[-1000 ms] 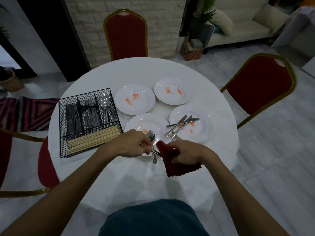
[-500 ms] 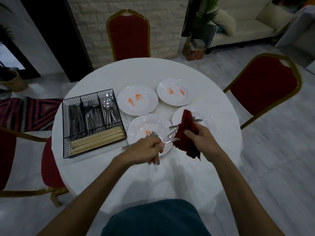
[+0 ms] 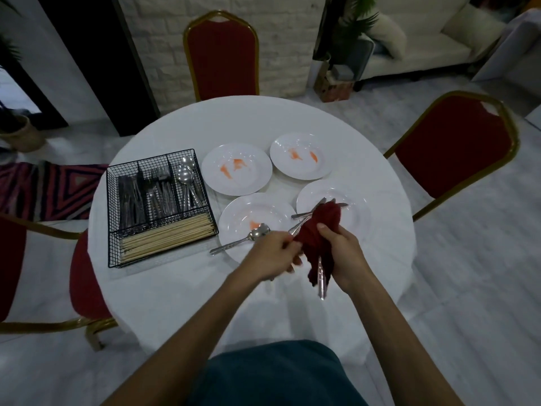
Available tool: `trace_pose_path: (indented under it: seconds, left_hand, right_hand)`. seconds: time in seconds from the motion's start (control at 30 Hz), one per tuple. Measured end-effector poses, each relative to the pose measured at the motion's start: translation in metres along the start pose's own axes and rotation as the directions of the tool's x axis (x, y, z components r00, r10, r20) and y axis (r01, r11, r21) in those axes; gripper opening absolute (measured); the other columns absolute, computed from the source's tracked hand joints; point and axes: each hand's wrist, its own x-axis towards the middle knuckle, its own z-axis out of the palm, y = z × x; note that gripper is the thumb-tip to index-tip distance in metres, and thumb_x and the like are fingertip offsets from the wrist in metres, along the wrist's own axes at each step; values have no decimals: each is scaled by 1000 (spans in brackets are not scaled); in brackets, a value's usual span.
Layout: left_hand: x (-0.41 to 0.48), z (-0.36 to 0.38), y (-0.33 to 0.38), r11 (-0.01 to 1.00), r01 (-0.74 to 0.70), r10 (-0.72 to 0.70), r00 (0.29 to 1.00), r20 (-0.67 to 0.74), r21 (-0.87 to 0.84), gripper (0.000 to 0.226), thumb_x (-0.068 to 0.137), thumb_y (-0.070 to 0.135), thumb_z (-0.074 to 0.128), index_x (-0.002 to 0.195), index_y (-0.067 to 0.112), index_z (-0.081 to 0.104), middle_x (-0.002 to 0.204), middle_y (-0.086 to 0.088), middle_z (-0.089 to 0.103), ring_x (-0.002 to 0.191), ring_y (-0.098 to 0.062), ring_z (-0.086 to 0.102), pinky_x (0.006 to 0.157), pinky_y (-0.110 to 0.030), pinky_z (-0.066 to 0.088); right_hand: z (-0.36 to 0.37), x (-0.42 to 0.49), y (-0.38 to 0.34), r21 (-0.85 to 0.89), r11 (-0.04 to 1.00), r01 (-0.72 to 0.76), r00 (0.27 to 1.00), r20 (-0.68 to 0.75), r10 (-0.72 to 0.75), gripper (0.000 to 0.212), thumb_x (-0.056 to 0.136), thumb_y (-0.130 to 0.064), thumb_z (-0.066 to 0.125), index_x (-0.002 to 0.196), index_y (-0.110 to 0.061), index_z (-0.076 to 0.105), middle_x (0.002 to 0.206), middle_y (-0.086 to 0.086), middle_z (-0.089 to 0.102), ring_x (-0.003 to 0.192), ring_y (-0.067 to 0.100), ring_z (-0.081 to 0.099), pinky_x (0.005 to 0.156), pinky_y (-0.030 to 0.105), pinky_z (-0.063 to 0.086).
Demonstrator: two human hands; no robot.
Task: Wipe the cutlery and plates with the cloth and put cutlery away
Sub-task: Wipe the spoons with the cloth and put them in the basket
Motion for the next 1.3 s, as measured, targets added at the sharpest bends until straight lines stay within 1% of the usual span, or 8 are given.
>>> trace_pose_path:
  seconds: [0.07,0.2,0.4,0.5,0.73,0.87,1.1,1.3]
  left_hand:
    - [4,-12,1,999,-33,35,996,-87,19,18,89,32,70,102,20,72,87,6,76,76,-14,73,75,-26,56]
    - [-3,-13,2,981,-47,53,998,29,-189,34,81,31,69,115,28,72,101,12,75,98,-7,69,91,-30,54]
    - [-12,-11,4,811,3,-37,998,-46,-585,30,89,11,55,101,28,77,92,4,77,94,-13,71,87,-34,58]
    - [-9,-10,-3,867,-57,-60,974,-218,-494,16,94,21,64,93,32,77,90,9,77,91,-9,72,79,-27,57]
    - [-4,-43,-12,937,-78,-41,944,-329,-341,6,87,13,76,87,19,77,76,2,75,64,-4,66,63,-16,50]
    - [-1,-72,-19,930,-73,-109,880,-462,-359,3,87,18,76,89,16,76,80,-2,74,66,-7,67,67,-23,51]
    - [-8,-27,-25,957,-36,-62,944,-323,-289,15,84,33,73,82,19,77,76,-1,76,76,-19,74,83,-43,60]
    - [-3,-68,-29,961,-27,-95,904,-417,-277,8,91,16,72,84,12,74,76,-5,73,66,-12,67,68,-28,53]
  right_hand:
    - [1,-7,1,-55,998,-13,999,36,15,18,100,-18,62,109,-5,71,84,19,72,63,28,67,53,31,49]
    - [4,-12,-2,-176,984,27,997,71,-15,22,99,-27,65,106,-8,74,76,17,70,56,24,62,46,26,45]
    - [10,-20,-3,-359,932,51,978,205,26,32,103,-38,58,104,-7,69,73,19,70,55,31,66,44,26,47]
    - [9,-26,-1,-384,922,40,967,248,61,36,104,-38,56,111,-5,65,75,22,72,56,35,69,45,29,51]
    - [13,-35,6,-366,928,73,936,346,63,18,104,-23,59,116,-12,66,93,20,77,67,36,72,52,33,53]
    - [12,-39,7,-450,886,109,918,387,83,21,102,-26,61,114,-10,66,91,18,77,71,37,73,58,35,53]
    - [31,-28,12,-407,912,57,982,188,22,16,102,-22,61,107,-8,67,79,15,78,61,30,74,52,32,53]
    - [21,-36,20,-467,881,79,951,300,74,21,102,-30,61,111,-12,68,91,13,79,78,32,77,62,36,57]
